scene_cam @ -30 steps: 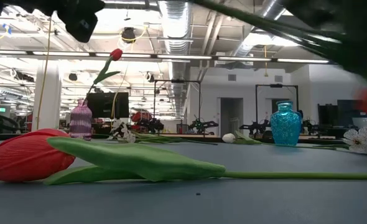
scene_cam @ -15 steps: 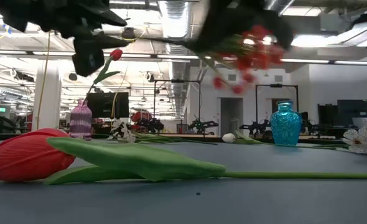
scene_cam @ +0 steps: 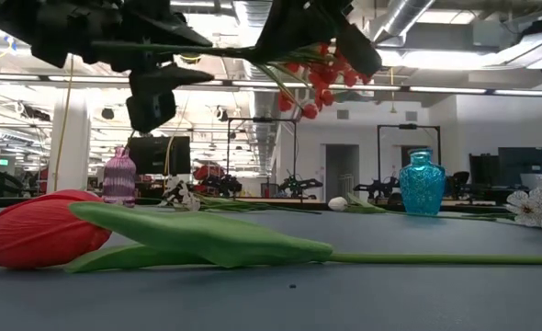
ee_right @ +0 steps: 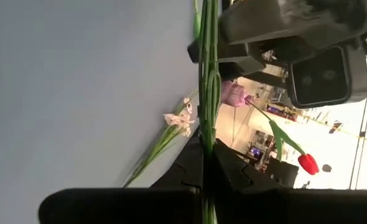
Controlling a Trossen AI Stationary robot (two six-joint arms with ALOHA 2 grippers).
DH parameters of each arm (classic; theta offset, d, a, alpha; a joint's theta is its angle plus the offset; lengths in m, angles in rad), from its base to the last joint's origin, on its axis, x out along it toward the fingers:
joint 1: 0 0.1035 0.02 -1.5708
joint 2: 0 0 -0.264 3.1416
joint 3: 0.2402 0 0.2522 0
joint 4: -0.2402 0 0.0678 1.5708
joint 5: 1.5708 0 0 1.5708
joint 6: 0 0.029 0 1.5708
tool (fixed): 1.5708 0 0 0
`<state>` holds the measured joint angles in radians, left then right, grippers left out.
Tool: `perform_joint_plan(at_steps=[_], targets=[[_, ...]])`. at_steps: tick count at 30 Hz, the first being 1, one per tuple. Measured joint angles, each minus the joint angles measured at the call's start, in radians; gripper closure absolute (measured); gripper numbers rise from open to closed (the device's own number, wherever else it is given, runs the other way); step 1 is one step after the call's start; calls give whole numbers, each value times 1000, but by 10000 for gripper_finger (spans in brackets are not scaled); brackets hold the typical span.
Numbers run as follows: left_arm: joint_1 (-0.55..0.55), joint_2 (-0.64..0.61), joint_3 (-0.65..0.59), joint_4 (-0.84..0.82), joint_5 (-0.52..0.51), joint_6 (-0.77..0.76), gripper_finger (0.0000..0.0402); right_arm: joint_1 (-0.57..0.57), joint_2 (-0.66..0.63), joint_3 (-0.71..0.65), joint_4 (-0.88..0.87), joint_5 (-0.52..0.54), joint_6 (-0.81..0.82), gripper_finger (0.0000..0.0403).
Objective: Sort flowers into vase by color
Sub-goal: Put the right red flowers into the violet vase
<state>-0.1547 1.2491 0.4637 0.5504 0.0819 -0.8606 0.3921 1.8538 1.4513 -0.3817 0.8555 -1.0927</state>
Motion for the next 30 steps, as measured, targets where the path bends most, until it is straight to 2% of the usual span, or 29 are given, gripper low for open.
perform_joint_plan(at_steps=[3, 8, 21, 26, 30], targets=[[-1, 36, 20, 26, 46, -5, 269, -10, 0, 0, 14, -17, -8, 367], [0, 78, 43, 52, 64, 3, 269, -22, 0, 0, 24, -22, -16, 367], [10, 79, 54, 38, 73, 29, 273, -6, 0, 0, 20, -60, -42, 367], [10, 79, 54, 38, 83, 30, 311, -8, 0, 0, 24, -67, -43, 367], [10, 79, 54, 40, 95, 95, 355, -10, 0, 0, 24, -74, -67, 366]])
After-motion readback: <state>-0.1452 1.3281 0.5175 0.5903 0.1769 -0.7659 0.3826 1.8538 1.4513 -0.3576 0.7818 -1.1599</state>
